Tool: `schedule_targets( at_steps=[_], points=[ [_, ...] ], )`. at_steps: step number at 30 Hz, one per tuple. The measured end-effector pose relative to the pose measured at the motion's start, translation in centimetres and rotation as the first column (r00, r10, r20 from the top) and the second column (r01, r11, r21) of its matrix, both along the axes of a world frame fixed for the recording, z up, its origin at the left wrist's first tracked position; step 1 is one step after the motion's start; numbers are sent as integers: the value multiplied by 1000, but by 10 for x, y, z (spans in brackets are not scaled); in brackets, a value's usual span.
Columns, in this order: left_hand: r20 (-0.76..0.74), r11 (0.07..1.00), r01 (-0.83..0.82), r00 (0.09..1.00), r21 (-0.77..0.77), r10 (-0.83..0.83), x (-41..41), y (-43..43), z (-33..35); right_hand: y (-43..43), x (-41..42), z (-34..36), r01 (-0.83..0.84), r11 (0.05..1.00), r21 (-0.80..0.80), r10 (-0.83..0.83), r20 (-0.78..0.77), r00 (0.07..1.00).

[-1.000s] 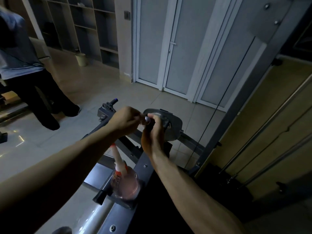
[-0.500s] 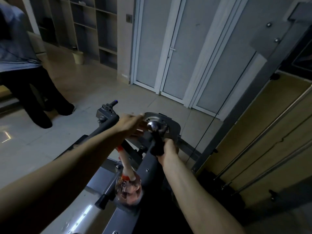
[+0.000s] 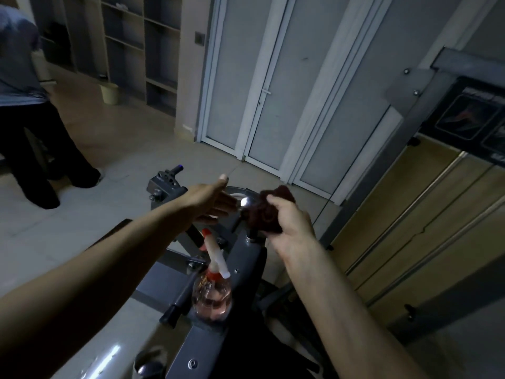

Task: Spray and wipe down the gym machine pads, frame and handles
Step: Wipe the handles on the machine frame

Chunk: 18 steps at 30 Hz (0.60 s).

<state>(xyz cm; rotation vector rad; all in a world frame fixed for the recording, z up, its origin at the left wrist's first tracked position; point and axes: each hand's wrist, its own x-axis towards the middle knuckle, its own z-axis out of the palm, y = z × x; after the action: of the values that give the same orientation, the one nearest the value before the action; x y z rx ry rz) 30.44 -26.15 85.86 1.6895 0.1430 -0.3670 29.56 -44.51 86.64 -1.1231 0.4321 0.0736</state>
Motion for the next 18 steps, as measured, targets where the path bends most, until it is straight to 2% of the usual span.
schedule_targets(
  at_steps=[1,2,4,5,6,7,8,10,12,13,14,16,18],
  points=[
    [-13,1000,-15,1000,-18,14,-3,2,-4,-2,-3,1,73,988,-135,-59,103,993],
    [-26,999,-39,999,-33,38,-4,2,-8,-3,-2,0,110,951,-287,-50,211,976],
    [-41,994,-90,995,-58,87,-5,3,-13,6,7,-8,67,800,-596,180,345,921],
    [-44,990,-121,992,-71,118,-5,3,-15,11,13,-16,15,659,-752,353,326,877],
    [-43,986,-149,988,-80,146,-4,2,-17,14,22,-29,-4,467,-884,503,262,824],
    [-39,982,-169,985,-79,166,-4,3,-19,15,32,-44,29,272,-962,596,192,779],
    [-29,981,-180,984,-72,178,-3,4,-20,14,42,-57,99,115,-988,633,150,759],
    [2,978,-194,981,-76,195,-2,7,-24,11,52,-67,238,-58,-969,624,151,767],
    [33,971,-223,973,-91,227,-3,10,-25,15,58,-62,318,-114,-941,620,183,763],
    [53,968,-235,969,-89,241,-4,10,-25,16,59,-57,293,-111,-950,611,168,774],
    [69,966,-244,966,-84,249,-6,12,-24,18,59,-50,245,-64,-967,580,164,798],
    [112,972,-227,966,-65,233,-13,11,-18,15,55,-39,173,117,-978,467,208,859],
    [189,974,-223,956,-32,225,-20,11,-8,6,44,-30,208,183,-961,388,265,883]
  ],
)
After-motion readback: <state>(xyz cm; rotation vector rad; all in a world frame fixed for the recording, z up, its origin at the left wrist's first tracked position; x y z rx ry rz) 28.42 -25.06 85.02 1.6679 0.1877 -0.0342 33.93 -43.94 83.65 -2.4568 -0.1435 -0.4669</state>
